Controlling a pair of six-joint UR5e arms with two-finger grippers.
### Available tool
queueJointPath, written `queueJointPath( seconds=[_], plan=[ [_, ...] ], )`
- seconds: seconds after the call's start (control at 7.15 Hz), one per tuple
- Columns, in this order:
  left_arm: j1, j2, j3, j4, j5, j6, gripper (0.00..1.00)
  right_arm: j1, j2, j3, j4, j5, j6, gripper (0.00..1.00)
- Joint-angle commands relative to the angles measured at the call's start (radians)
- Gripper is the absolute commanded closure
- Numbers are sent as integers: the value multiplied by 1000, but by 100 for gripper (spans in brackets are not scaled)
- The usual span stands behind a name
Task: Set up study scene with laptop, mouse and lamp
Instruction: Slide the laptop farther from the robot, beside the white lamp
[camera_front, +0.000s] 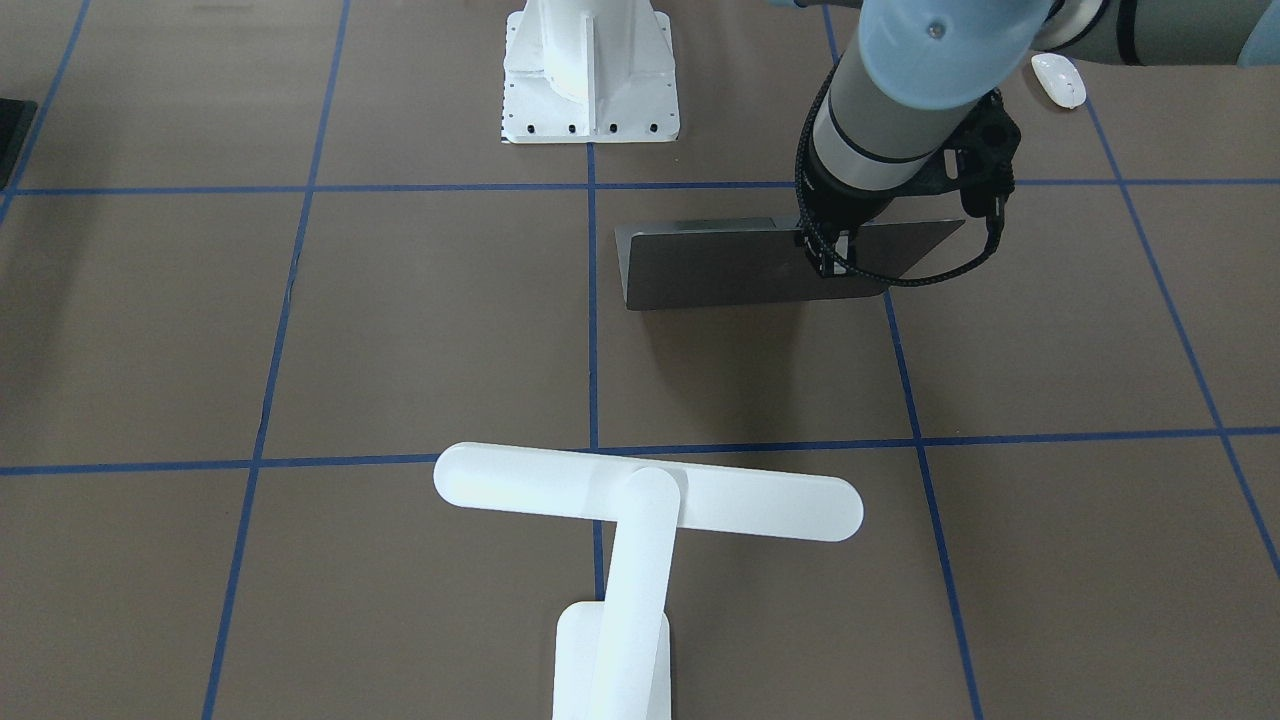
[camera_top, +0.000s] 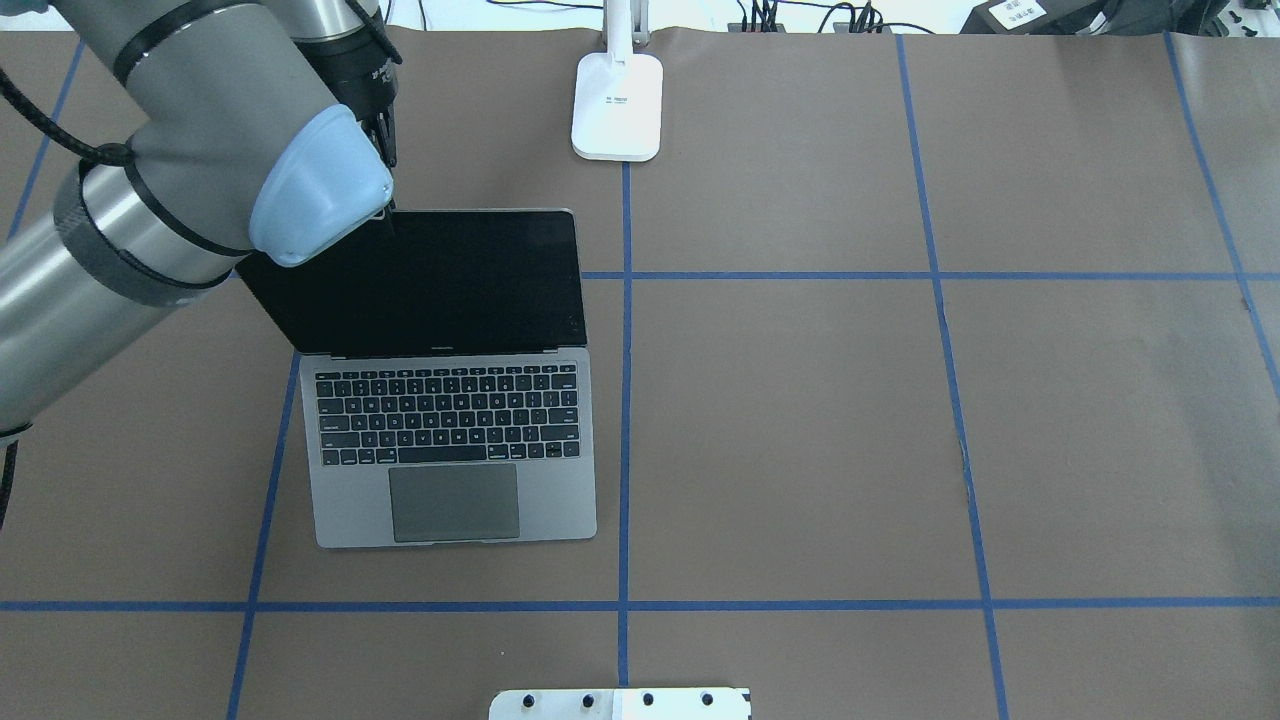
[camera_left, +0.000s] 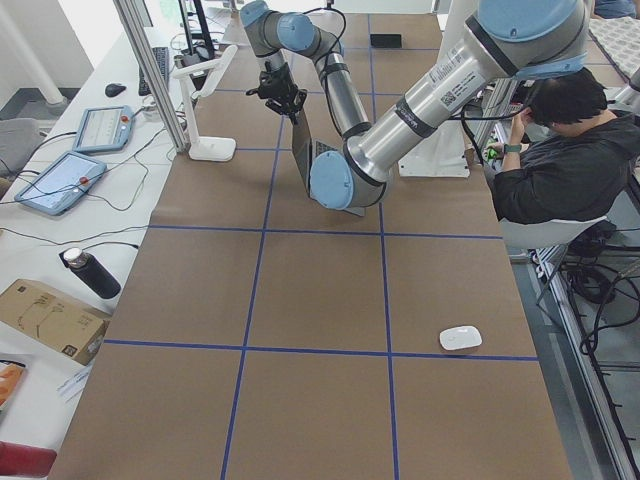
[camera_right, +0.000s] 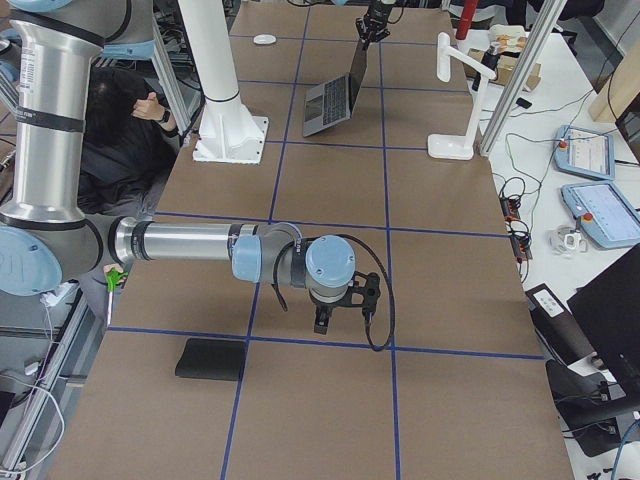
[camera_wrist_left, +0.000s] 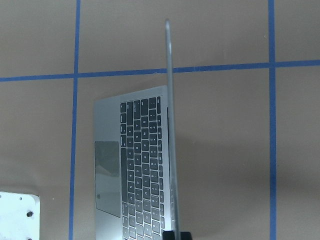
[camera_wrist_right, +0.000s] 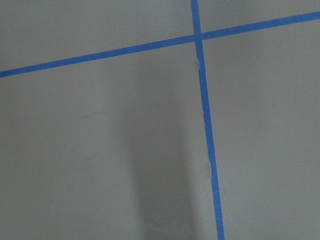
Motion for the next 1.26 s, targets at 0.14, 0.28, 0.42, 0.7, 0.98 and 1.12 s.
queueJointPath(
  seconds=[0.14,0.28,0.42,0.7,0.98,1.12],
  plan=[
    [0,-31,73,-51,0,2,100,-2,3,-2,1,0,2,0],
    [0,-40,105,-71,0,2,100,-2,3,1,1,0,2,0],
    [-1,-48,144,-101,-2,2,100,0,3,2,0,0,2,0],
    [-3,-54,169,-140,-2,1,100,0,3,-1,1,0,2,0],
    [-12,-53,234,-210,3,2,100,-2,6,2,0,0,2,0],
    [-16,-54,268,-247,15,2,100,0,9,4,0,0,2,1]
  ],
)
